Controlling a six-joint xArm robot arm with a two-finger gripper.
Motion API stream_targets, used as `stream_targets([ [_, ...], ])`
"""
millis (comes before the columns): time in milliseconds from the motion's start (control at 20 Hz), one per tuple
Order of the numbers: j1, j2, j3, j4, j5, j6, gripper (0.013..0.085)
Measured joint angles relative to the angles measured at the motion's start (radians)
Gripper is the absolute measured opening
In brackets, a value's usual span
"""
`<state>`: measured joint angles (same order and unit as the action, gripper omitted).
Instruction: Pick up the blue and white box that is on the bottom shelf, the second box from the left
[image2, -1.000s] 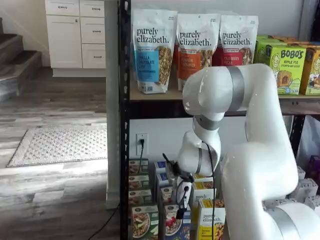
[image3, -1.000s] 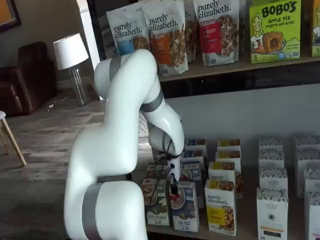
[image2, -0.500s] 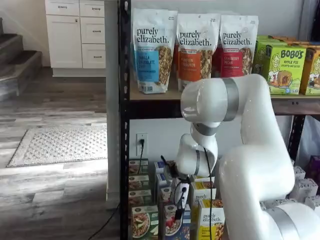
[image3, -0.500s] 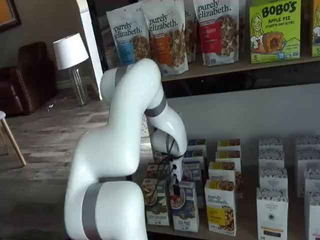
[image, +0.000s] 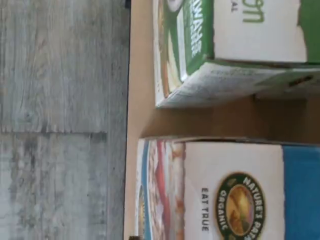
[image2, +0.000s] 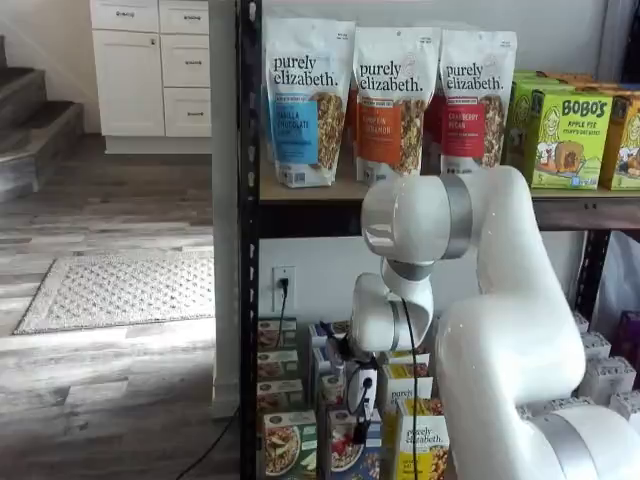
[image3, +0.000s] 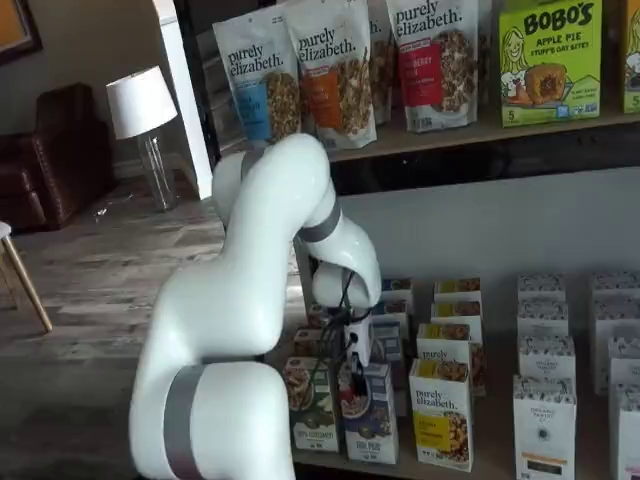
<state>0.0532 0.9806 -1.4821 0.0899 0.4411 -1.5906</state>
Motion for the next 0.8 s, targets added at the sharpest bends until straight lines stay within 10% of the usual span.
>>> stream_targets([
  [800,-0.015,0.002,-0.010,-0.042,0.052,0.023,0.0850],
])
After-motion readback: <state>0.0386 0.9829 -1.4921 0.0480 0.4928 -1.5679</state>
